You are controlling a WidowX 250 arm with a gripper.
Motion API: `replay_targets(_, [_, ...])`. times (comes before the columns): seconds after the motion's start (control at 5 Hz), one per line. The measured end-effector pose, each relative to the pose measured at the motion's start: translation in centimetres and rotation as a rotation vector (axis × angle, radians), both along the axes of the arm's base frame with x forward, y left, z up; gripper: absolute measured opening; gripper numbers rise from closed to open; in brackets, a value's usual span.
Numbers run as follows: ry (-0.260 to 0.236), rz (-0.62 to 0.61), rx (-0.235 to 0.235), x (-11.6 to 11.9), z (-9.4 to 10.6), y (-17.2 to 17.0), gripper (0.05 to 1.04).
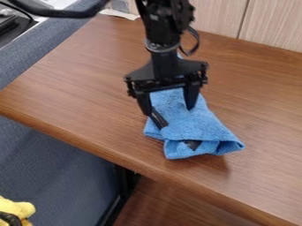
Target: Move the cloth to the middle of the table
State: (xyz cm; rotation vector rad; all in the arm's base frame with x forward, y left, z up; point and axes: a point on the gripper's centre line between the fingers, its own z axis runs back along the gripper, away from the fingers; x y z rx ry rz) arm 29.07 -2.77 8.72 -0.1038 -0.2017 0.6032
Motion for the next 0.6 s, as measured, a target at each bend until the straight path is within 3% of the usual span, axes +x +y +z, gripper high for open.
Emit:
replay_targets(0.4, [-0.137,0.008,-0.014,-0.6,5.5,0.8,0.999])
replay_targets(0.6, [-0.143,0.009,-0.015,-0.7,5.7,0.8,0.999])
